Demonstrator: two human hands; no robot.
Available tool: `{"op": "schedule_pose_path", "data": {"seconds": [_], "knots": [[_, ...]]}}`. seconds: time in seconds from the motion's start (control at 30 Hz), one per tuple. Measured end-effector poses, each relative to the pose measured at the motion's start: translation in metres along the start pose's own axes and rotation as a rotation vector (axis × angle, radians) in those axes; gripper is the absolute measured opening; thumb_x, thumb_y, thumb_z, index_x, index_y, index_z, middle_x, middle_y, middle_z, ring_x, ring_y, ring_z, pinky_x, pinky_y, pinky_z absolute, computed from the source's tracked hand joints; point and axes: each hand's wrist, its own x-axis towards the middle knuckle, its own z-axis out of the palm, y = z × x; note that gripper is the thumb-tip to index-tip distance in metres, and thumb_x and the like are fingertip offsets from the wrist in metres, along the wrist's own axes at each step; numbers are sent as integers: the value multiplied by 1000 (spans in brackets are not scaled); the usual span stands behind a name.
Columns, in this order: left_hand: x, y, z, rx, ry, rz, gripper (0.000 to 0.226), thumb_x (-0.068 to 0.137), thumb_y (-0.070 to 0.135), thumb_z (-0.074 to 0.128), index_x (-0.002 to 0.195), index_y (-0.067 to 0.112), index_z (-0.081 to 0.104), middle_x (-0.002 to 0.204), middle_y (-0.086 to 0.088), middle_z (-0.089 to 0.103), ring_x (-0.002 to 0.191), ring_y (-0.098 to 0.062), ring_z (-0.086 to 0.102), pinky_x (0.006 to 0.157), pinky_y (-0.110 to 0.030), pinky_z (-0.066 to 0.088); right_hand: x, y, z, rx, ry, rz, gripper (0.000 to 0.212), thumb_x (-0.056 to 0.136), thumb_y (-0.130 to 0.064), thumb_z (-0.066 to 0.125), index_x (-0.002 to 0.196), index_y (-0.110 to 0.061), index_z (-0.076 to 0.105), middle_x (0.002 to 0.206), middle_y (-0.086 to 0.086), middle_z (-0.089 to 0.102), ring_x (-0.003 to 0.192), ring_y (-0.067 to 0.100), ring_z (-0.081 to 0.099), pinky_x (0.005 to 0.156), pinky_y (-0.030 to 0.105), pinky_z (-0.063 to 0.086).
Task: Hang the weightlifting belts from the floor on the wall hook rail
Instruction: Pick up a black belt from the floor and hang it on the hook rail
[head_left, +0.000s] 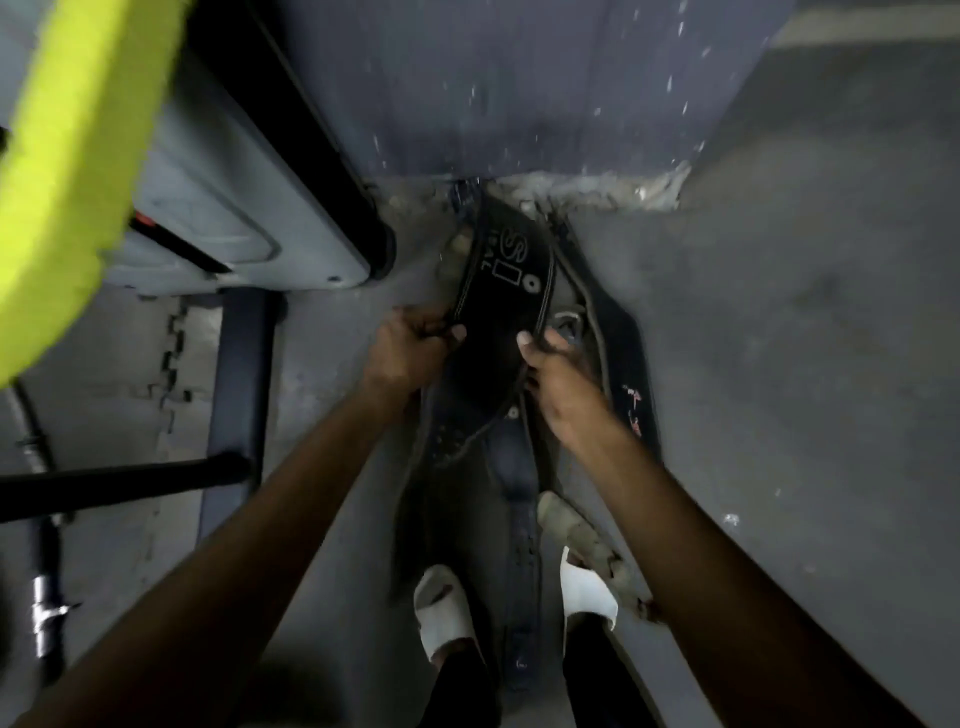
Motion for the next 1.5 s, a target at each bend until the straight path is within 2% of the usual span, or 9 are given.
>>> {"op": "schedule_pose_path", "data": {"seconds": [0.1, 0.17, 0.27, 0.43, 0.67, 0.87, 1.13, 1.33, 1.5], "knots": [[-26, 68, -33, -159, 7, 24, 25, 95, 3, 61, 117, -8, 67, 75, 6, 76, 69, -5, 68, 66, -22, 57, -39, -80, 25, 7, 10, -117, 36, 91, -19, 66, 127, -14, 68, 119, 8, 75, 112, 27, 70, 100, 41, 55], [-46, 115, -59, -226, -4, 44, 25, 96, 0, 58, 119, -4, 67, 71, 12, 75, 63, 2, 68, 60, -15, 54, -71, -133, 39, -19, -23, -170, 30, 96, -17, 64, 126, -16, 68, 121, 9, 74, 113, 29, 70, 98, 41, 56], [-80, 187, -100, -298, -24, 140, 28, 96, -1, 57, 122, -4, 66, 97, -5, 76, 80, -4, 72, 75, -20, 56, -124, -209, 62, -44, -57, -270, 31, 102, -9, 56, 131, -10, 65, 124, 12, 73, 114, 26, 70, 95, 37, 58], [-145, 330, -168, -353, -20, 302, 23, 95, -4, 55, 115, -10, 65, 77, 4, 77, 71, -5, 72, 65, -15, 54, -213, -350, 108, -47, -109, -466, 26, 102, -6, 53, 125, -6, 66, 119, 17, 74, 105, 30, 71, 91, 39, 60], [-239, 531, -262, -427, 47, 452, 31, 89, 19, 71, 107, -6, 71, 108, -25, 73, 93, -31, 68, 95, -44, 53, -369, -537, 164, -82, -184, -780, 29, 100, -6, 55, 126, -5, 68, 119, 15, 75, 117, 32, 69, 105, 43, 53], [-347, 659, -319, -413, 47, 678, 26, 94, 22, 65, 110, 3, 72, 84, -3, 74, 62, -4, 69, 56, -13, 51, -508, -649, 201, -62, -206, -1018, 25, 99, -6, 56, 119, -4, 71, 112, 13, 77, 102, 24, 73, 91, 36, 57], [-458, 738, -357, -360, 145, 912, 41, 87, 39, 72, 104, 2, 74, 98, -11, 79, 89, -20, 75, 74, -26, 60, -667, -735, 235, -76, -199, -1307, 20, 99, -3, 55, 101, -10, 73, 95, 9, 76, 84, 19, 71, 82, 35, 59], [-494, 729, -362, -151, 109, 1056, 24, 86, 27, 75, 87, 3, 73, 78, -8, 73, 57, -11, 62, 52, -20, 48, -737, -768, 244, -113, -176, -1428, 19, 98, -7, 58, 89, -13, 74, 90, 5, 74, 82, 18, 67, 76, 33, 54], [-514, 717, -385, 86, -53, 986, 36, 76, 38, 83, 94, 8, 76, 78, -5, 72, 68, -13, 60, 63, -22, 47, -768, -788, 240, -103, -192, -1455, 16, 98, -11, 60, 91, -9, 74, 88, 7, 71, 82, 19, 63, 75, 31, 49]]}}
